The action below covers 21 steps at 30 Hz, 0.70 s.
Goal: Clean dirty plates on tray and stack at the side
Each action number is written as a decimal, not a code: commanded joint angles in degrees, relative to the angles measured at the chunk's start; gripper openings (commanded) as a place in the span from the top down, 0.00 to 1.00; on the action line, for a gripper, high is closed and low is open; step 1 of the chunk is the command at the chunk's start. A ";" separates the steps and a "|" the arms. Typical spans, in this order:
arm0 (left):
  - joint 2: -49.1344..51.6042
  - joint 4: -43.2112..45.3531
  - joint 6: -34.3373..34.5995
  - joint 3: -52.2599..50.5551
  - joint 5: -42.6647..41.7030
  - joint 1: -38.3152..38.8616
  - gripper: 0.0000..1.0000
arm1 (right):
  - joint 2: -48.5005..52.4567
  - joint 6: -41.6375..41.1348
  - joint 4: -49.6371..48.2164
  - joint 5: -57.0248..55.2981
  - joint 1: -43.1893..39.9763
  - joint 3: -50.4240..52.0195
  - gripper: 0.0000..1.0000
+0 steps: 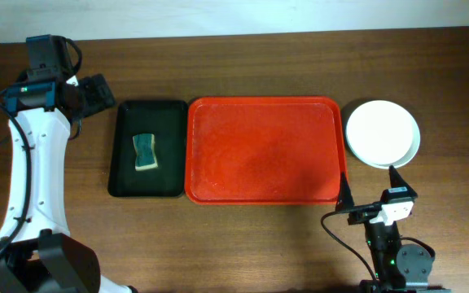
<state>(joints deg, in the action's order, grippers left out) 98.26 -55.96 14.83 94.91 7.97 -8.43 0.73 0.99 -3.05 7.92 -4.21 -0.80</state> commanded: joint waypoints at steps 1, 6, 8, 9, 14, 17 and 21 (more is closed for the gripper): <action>0.31 0.09 0.79 -0.26 0.24 0.11 0.01 | -0.50 -3.43 4.44 -6.38 1.44 0.48 0.02; 0.31 0.09 0.79 -0.26 0.24 0.11 0.01 | -0.50 -3.43 7.58 -7.19 2.69 0.48 0.02; 0.31 0.09 0.79 -0.26 0.24 0.11 0.01 | -0.50 -3.41 7.58 -7.15 2.64 0.48 0.01; 0.31 0.09 0.79 -0.26 0.24 0.11 0.01 | -0.50 -3.41 7.58 -7.15 2.64 0.48 0.01; 0.31 0.09 0.79 -0.26 0.24 0.11 0.01 | -0.48 -3.41 7.58 -7.15 2.64 0.48 0.02; 0.31 0.09 0.79 -0.26 0.24 0.11 0.01 | -0.48 -3.41 7.58 -7.15 2.64 0.48 0.02; 0.31 0.09 0.79 -0.26 0.24 0.11 0.01 | -0.48 -3.41 7.58 -7.15 2.64 0.48 0.01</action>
<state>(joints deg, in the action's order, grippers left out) 98.26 -55.96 14.83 94.91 7.97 -8.43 0.69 -1.74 4.27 1.50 -1.87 -0.67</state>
